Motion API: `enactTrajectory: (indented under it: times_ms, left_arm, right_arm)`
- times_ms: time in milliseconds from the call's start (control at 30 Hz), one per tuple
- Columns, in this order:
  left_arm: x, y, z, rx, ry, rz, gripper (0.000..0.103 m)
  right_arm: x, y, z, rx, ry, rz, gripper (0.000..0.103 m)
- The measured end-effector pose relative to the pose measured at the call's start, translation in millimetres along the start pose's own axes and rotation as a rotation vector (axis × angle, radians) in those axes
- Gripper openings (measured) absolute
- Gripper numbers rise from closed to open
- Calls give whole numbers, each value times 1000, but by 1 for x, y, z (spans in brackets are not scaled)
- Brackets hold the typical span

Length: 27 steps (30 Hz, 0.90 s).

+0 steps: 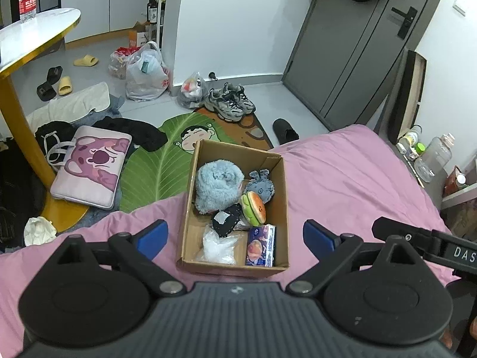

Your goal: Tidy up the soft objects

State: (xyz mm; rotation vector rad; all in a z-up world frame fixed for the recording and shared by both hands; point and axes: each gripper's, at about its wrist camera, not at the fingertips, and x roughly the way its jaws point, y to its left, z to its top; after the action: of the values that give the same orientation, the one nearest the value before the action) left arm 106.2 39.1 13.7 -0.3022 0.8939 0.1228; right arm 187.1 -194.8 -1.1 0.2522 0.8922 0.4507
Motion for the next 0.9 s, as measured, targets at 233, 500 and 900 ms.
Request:
enactTrajectory:
  times_ms: [233,500,900]
  left_arm:
    - [-25,1,-8,33,-19,5,101]
    - [-52,4,-22,59,-46,-10,102]
    - [-96,9,-41,78,-98,-8,103]
  right_arm:
    - [-27,11,-6,4,-32,-3,103]
    - [-46,21,-19,-5,-36,-23,103]
    - [-89,40,-34,-47,-79,-25,103]
